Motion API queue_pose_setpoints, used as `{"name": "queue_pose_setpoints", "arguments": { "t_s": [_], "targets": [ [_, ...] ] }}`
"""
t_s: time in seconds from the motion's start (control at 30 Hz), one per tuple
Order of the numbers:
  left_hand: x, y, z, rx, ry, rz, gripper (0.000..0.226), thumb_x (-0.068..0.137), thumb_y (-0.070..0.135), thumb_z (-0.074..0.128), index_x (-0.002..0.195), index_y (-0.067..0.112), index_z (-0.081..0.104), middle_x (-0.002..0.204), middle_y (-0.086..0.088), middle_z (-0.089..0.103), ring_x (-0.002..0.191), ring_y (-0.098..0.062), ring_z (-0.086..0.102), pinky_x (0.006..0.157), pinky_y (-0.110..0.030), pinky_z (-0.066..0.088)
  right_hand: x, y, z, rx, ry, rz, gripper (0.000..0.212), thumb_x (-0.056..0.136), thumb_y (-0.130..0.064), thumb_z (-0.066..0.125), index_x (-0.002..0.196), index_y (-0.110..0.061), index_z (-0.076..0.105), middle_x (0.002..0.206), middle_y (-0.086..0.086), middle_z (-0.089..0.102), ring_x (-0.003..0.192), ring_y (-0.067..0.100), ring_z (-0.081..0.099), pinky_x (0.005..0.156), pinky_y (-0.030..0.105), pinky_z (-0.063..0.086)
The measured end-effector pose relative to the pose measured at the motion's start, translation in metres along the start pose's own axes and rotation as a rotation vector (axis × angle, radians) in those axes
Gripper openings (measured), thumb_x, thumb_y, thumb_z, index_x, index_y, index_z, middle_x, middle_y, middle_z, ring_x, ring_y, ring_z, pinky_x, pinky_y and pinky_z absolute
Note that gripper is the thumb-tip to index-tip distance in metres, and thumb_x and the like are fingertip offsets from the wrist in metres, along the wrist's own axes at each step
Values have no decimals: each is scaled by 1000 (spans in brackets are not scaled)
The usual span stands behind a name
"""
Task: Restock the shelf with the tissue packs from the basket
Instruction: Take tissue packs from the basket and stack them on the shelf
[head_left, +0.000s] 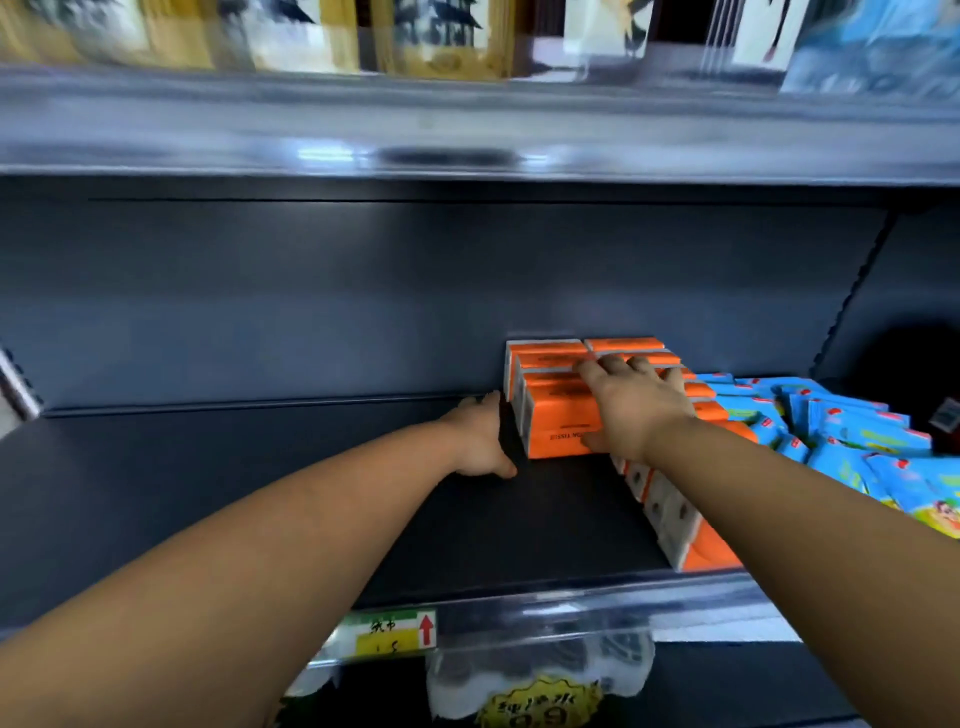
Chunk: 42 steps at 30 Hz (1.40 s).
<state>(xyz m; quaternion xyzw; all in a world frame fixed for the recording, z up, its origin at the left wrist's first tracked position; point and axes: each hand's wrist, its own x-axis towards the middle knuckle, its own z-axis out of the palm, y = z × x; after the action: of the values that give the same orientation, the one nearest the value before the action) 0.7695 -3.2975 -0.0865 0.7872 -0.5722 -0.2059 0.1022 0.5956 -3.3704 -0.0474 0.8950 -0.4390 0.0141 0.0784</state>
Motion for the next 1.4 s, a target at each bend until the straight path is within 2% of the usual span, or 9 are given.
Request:
{"name": "queue_pose_setpoints", "arguments": {
  "t_s": [0.13,0.27,0.43,0.77,0.87,1.03,1.2,1.27,1.4],
  "targets": [
    [-39,-6,-22,119,27,27,98,80,35,77,154,20,15,155,-7,28,137,-25,36,111,-34,36,-27,-12,-20,78,76,-79,73,81,-39,69,141,-25,32,146,3,37,135,30,32,106,50,32],
    [-86,-11,-37,224,79,65,94,79,37,76,153,23,20,150,-6,33,132,-26,41,106,-38,42,-60,-31,-37,126,105,-125,72,80,-41,69,141,-26,34,147,3,37,138,31,30,105,48,33],
    [-145,-14,-23,105,68,111,90,75,41,78,148,25,29,144,-5,39,129,-22,44,105,-38,42,-115,-60,-32,293,181,-133,68,80,-44,69,138,-30,37,136,-1,46,128,28,41,104,44,38],
    [-237,-46,79,6,-23,97,78,73,40,78,140,23,41,132,-4,50,118,-22,52,98,-32,46,-221,-101,30,224,-12,-201,66,88,-40,61,145,-30,28,143,-2,38,130,25,37,100,43,38],
    [-261,-65,125,-79,-136,13,89,64,52,75,141,22,41,132,-2,50,115,-20,54,94,-29,47,-249,-108,60,191,-119,-238,65,90,-41,58,145,-31,26,146,-4,36,134,24,35,106,44,35],
    [-284,-95,180,-53,-228,-62,75,72,42,78,137,24,45,132,-1,55,116,-18,55,97,-27,44,-284,-110,104,165,-282,-303,58,91,-43,54,143,-32,30,147,-5,35,134,22,34,106,44,35],
    [-299,-94,198,-94,-362,6,61,79,31,75,133,21,49,127,0,57,112,-17,55,85,-21,42,-308,-106,135,311,-707,-413,66,82,-42,65,141,-33,38,145,-3,40,133,21,38,109,32,35],
    [-303,-87,203,-100,-423,51,48,83,32,72,126,19,55,122,0,61,108,-17,57,80,-20,41,-316,-106,139,315,-859,-434,66,83,-35,67,142,-32,38,143,-3,42,129,19,42,105,29,37],
    [-307,-73,207,-149,-587,87,37,84,40,71,113,17,64,114,-3,65,98,-16,58,81,-25,43,-319,-109,148,245,-984,-456,65,80,-21,68,139,-29,42,137,1,47,124,23,47,101,32,44]
  ]
}}
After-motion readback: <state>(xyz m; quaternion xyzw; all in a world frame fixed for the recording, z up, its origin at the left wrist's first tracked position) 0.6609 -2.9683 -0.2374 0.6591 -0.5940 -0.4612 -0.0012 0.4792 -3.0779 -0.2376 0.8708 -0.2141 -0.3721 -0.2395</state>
